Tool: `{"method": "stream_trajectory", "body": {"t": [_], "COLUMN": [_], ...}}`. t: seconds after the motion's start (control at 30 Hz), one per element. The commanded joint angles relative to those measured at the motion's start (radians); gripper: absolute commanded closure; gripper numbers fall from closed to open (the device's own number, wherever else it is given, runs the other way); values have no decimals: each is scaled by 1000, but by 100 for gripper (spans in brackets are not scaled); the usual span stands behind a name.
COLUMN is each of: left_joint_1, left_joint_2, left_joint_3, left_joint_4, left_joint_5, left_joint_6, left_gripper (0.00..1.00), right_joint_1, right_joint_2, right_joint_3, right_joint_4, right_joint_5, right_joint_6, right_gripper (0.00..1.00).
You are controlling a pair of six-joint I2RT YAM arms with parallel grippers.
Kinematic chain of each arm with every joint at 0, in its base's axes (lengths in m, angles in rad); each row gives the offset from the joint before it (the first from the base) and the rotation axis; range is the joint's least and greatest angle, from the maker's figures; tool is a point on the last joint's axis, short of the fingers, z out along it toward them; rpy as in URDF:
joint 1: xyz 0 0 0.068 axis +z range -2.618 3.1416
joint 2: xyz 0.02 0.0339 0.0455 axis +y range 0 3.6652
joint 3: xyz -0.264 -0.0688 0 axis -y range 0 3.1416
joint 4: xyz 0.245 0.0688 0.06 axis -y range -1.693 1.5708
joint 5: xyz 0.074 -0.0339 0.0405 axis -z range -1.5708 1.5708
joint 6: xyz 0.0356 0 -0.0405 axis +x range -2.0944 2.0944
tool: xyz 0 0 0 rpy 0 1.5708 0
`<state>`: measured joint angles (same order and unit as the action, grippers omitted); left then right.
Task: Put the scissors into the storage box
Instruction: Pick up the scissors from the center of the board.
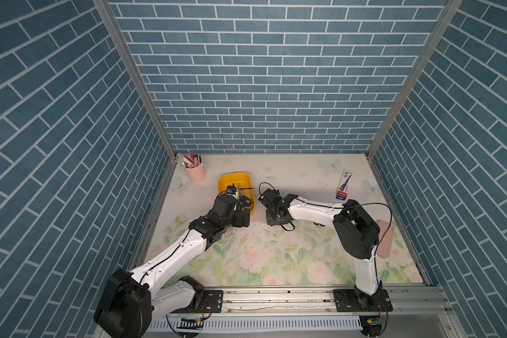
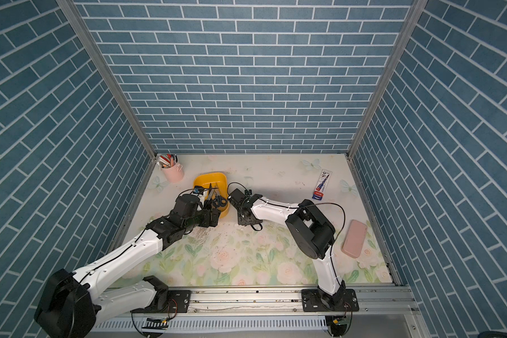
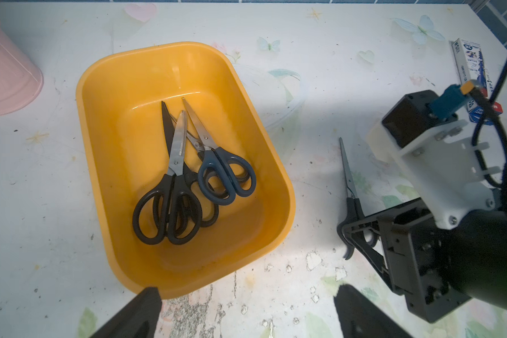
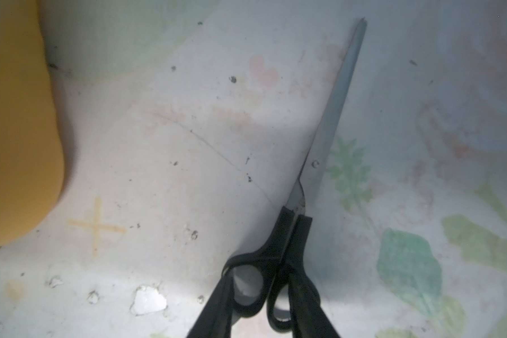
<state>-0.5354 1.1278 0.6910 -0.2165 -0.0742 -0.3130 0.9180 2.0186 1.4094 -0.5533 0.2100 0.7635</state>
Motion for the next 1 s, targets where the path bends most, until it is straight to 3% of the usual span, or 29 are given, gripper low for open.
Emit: {"method": "stream_trajectory", "body": {"t": [0.0,0.17,0.43,0.63,0.97], "left_joint_1": [-6,-7,-16,-17,-17], "left_joint_2": [-10,3,-14,-13,-12], "left_joint_3": [16,22,24,31,51], "left_joint_4": [-14,-10,-1,-16,-35], "left_joint_5": [-25,-28,-36,-44,-76], "left_joint_6": [11,10,4,9,15], "left_gripper": [1,1,1,1,1], "right_joint_1": [-5,-13,-55,-77,-101], "right_joint_2": [2,13,5,22,-15], "right_joint_3": [-21,-57,-143,-144,-172], "right_joint_4": [-13,6,50,34,27], "right_joint_5": [22,17,8,27,32], "right_joint_6": [40,43,51,9,-32], "right_gripper": [65,71,73,96,100]}}
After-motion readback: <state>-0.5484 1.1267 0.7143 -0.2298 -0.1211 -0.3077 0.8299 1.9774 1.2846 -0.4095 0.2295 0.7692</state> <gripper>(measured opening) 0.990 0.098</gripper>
